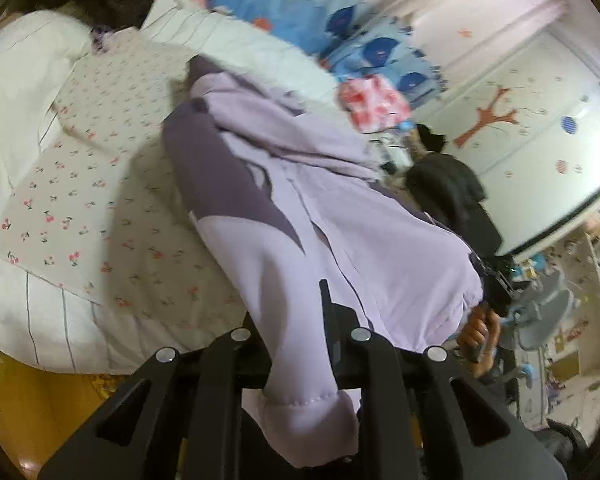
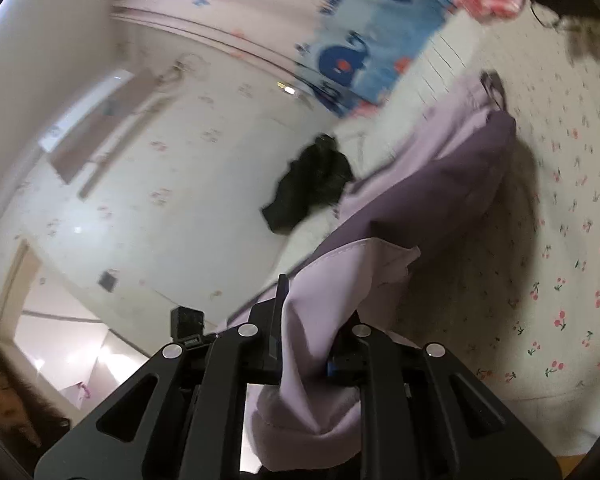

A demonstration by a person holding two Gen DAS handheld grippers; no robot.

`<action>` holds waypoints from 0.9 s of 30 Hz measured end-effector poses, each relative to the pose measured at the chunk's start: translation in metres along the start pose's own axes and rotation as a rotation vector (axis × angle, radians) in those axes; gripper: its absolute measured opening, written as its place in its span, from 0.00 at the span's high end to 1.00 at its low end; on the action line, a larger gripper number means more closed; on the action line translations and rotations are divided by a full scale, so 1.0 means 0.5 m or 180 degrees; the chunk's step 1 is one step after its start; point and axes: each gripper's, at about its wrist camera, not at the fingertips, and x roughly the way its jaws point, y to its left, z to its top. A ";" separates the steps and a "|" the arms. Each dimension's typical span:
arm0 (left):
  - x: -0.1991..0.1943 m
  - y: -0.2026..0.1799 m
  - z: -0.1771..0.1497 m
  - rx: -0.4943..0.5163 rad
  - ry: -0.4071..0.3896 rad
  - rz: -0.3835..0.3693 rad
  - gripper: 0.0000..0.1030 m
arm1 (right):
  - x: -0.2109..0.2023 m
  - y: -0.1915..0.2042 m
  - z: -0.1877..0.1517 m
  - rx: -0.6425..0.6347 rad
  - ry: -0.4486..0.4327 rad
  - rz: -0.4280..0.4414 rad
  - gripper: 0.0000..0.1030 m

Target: Fold large clothes

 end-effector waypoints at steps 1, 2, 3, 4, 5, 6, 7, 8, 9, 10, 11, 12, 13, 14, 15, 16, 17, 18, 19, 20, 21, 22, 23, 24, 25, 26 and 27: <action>-0.012 -0.001 -0.011 0.0036 0.0027 -0.0026 0.84 | -0.007 0.001 0.003 -0.0012 0.0030 0.0019 0.87; -0.016 -0.004 -0.032 0.0081 0.0075 -0.0047 0.84 | -0.021 0.000 -0.009 -0.0040 0.0131 -0.0018 0.86; -0.013 0.002 -0.065 0.0183 0.0230 -0.0077 0.84 | -0.031 -0.011 -0.020 -0.0042 0.0251 -0.0069 0.80; -0.002 0.015 -0.093 0.0237 0.0388 -0.0090 0.81 | -0.047 -0.035 -0.049 -0.0022 0.0447 -0.0191 0.69; 0.013 0.035 -0.115 0.0227 0.0551 -0.0083 0.73 | -0.061 -0.055 -0.072 0.0012 0.0578 -0.0306 0.58; 0.037 0.079 -0.150 0.0120 0.0787 -0.0033 0.66 | -0.074 -0.088 -0.100 0.0094 0.0708 -0.0480 0.32; 0.049 0.109 -0.170 0.0032 0.0888 0.0024 0.60 | -0.088 -0.117 -0.124 0.0200 0.0798 -0.0602 0.25; 0.059 0.160 -0.189 -0.0156 0.0920 0.0117 0.60 | -0.106 -0.167 -0.153 0.0413 0.0868 -0.0710 0.25; 0.062 0.200 -0.194 -0.0375 0.0880 0.0021 0.60 | -0.118 -0.204 -0.169 0.0575 0.0872 -0.0742 0.25; 0.060 0.223 -0.194 -0.0525 0.0808 -0.0106 0.56 | -0.136 -0.236 -0.181 0.0716 0.0831 -0.0757 0.24; 0.050 0.248 -0.194 -0.0655 0.0673 -0.0243 0.49 | -0.155 -0.267 -0.187 0.0860 0.0744 -0.0759 0.22; 0.033 0.271 -0.190 -0.0763 0.0437 -0.0392 0.45 | -0.164 -0.282 -0.189 0.0930 0.0688 -0.0724 0.18; 0.022 0.282 -0.189 -0.0821 0.0313 -0.0495 0.32 | -0.173 -0.296 -0.191 0.0987 0.0629 -0.0648 0.15; 0.013 0.291 -0.186 -0.0876 0.0194 -0.0597 0.15 | -0.174 -0.301 -0.190 0.1004 0.0630 -0.0618 0.14; 0.009 0.296 -0.182 -0.0904 0.0110 -0.0635 0.08 | -0.173 -0.306 -0.188 0.1027 0.0636 -0.0589 0.12; 0.012 0.299 -0.176 -0.0895 0.0069 -0.0627 0.07 | -0.168 -0.308 -0.186 0.1039 0.0641 -0.0553 0.09; 0.020 0.300 -0.175 -0.0882 0.0103 -0.0656 0.07 | -0.158 -0.312 -0.181 0.1045 0.0669 -0.0467 0.08; 0.040 0.302 -0.171 -0.0890 0.0181 -0.0689 0.07 | -0.150 -0.314 -0.180 0.1044 0.0709 -0.0418 0.07; 0.059 0.303 -0.172 -0.0907 0.0249 -0.0682 0.07 | -0.131 -0.316 -0.189 0.1053 0.0769 -0.0386 0.07; 0.072 0.309 -0.180 -0.0920 0.0327 -0.0692 0.07 | -0.108 -0.321 -0.190 0.1055 0.0817 -0.0370 0.07; 0.098 0.312 -0.181 -0.0922 0.0420 -0.0725 0.07 | -0.098 -0.325 -0.196 0.1048 0.0873 -0.0356 0.07; 0.123 0.310 -0.182 -0.0915 0.0498 -0.0734 0.07 | -0.079 -0.326 -0.202 0.1044 0.0957 -0.0325 0.07; 0.140 0.303 -0.185 -0.0912 0.0542 -0.0737 0.07 | -0.050 -0.332 -0.202 0.1034 0.1005 -0.0297 0.07; 0.161 0.298 -0.189 -0.0928 0.0596 -0.0741 0.07 | -0.036 -0.328 -0.207 0.0987 0.1044 -0.0268 0.11; 0.173 0.295 -0.192 -0.0955 0.0621 -0.0703 0.07 | -0.025 -0.321 -0.211 0.0909 0.1035 -0.0211 0.24; 0.185 0.292 -0.195 -0.0999 0.0631 -0.0637 0.07 | 0.002 -0.323 -0.211 0.0868 0.1010 -0.0143 0.31; 0.192 0.294 -0.200 -0.1059 0.0623 -0.0567 0.07 | 0.009 -0.317 -0.213 0.0824 0.0975 -0.0101 0.42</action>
